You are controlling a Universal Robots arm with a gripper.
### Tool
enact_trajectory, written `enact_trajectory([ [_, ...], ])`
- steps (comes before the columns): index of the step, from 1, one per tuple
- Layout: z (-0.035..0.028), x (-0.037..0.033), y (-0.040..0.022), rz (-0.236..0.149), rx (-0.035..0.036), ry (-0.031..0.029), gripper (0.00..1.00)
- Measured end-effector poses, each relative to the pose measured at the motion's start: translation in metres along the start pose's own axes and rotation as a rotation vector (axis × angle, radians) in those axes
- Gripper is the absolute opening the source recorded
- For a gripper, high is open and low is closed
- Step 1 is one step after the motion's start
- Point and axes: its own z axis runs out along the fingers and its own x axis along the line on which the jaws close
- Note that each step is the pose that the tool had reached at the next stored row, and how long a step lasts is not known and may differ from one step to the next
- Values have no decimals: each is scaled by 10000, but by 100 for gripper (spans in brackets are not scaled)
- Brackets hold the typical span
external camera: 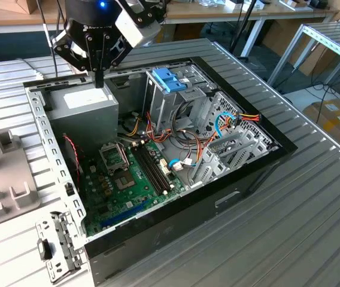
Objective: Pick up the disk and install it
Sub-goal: 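Reach for the disk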
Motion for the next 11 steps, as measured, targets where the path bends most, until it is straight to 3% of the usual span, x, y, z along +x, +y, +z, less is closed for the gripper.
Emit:
enact_trajectory([
  [11, -2, 65, -5, 0, -1, -1, 11],
])
